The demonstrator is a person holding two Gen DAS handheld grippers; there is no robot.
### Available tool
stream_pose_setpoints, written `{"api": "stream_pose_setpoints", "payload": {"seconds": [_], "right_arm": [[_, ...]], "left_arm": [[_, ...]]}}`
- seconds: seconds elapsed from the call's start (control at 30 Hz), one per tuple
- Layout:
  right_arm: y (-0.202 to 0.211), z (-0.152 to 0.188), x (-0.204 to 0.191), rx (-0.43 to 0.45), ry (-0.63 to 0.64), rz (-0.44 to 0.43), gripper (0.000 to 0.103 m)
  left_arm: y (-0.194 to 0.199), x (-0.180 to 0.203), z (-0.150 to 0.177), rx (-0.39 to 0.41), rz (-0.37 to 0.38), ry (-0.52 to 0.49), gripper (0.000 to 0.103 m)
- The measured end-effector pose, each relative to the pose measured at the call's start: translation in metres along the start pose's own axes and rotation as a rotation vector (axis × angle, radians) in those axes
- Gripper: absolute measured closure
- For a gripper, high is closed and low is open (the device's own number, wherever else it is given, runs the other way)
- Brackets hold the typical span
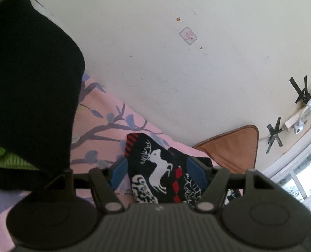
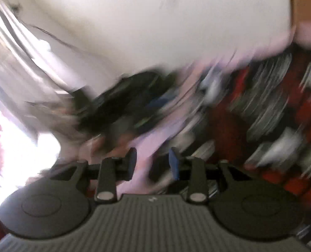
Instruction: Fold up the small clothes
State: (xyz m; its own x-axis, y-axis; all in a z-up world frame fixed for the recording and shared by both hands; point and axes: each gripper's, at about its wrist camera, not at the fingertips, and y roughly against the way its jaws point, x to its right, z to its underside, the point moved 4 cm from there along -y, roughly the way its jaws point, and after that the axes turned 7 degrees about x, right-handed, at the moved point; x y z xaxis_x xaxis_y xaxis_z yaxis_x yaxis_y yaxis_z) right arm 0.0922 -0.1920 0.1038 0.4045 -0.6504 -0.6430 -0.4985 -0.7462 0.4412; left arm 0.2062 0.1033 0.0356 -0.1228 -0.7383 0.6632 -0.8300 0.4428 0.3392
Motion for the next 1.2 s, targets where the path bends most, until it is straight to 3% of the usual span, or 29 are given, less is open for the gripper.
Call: {"api": "stream_pose_setpoints", "payload": {"seconds": [0.07, 0.13, 0.33, 0.4, 0.43, 0.53, 0.67, 0.7, 0.77, 0.8, 0.87, 1.0, 1.2], "right_arm": [[-0.008, -0.017, 0.013, 0.033, 0.100, 0.191, 0.063], [-0.028, -0.028, 0.036, 0.021, 0.148, 0.316, 0.063], [-0.064, -0.016, 0.078, -0.082, 0.202, 0.400, 0.065], [-0.066, -0.012, 0.077, -0.065, 0.232, 0.420, 0.086], [-0.067, -0.010, 0.076, -0.067, 0.249, 0.423, 0.096], [-0.069, -0.019, 0.079, -0.052, 0.232, 0.423, 0.097], [-0.063, -0.032, 0.075, 0.077, 0.245, 0.443, 0.097], [-0.068, -0.030, 0.074, 0.064, 0.273, 0.457, 0.097], [-0.086, -0.015, 0.077, -0.051, 0.334, 0.477, 0.091], [-0.085, -0.012, 0.073, -0.020, 0.381, 0.484, 0.090], [-0.083, -0.012, 0.065, -0.039, 0.400, 0.494, 0.086], [-0.056, -0.012, 0.032, 0.036, 0.408, 0.398, 0.078], [-0.040, 0.032, -0.047, -0.028, 0.759, 0.263, 0.067]], "left_arm": [[0.001, 0.001, 0.000, 0.002, 0.003, -0.004, 0.039], [0.002, 0.002, -0.001, 0.003, 0.008, -0.006, 0.039], [0.003, 0.002, -0.001, 0.005, 0.010, -0.007, 0.039], [0.002, 0.002, 0.000, 0.001, 0.006, -0.008, 0.039], [0.001, 0.002, 0.001, -0.001, 0.005, -0.009, 0.039], [0.001, 0.003, 0.001, -0.003, 0.004, -0.013, 0.039], [0.003, 0.003, 0.000, 0.004, 0.007, -0.014, 0.039], [0.003, 0.003, 0.000, 0.003, 0.008, -0.013, 0.039], [0.003, 0.003, 0.000, 0.002, 0.008, -0.011, 0.039], [0.003, 0.003, 0.000, 0.005, 0.007, -0.012, 0.039], [0.006, 0.003, -0.002, 0.016, 0.011, -0.011, 0.039], [0.013, 0.001, -0.008, 0.040, 0.007, -0.013, 0.039], [0.028, -0.005, -0.024, 0.125, -0.105, -0.100, 0.039]]}}
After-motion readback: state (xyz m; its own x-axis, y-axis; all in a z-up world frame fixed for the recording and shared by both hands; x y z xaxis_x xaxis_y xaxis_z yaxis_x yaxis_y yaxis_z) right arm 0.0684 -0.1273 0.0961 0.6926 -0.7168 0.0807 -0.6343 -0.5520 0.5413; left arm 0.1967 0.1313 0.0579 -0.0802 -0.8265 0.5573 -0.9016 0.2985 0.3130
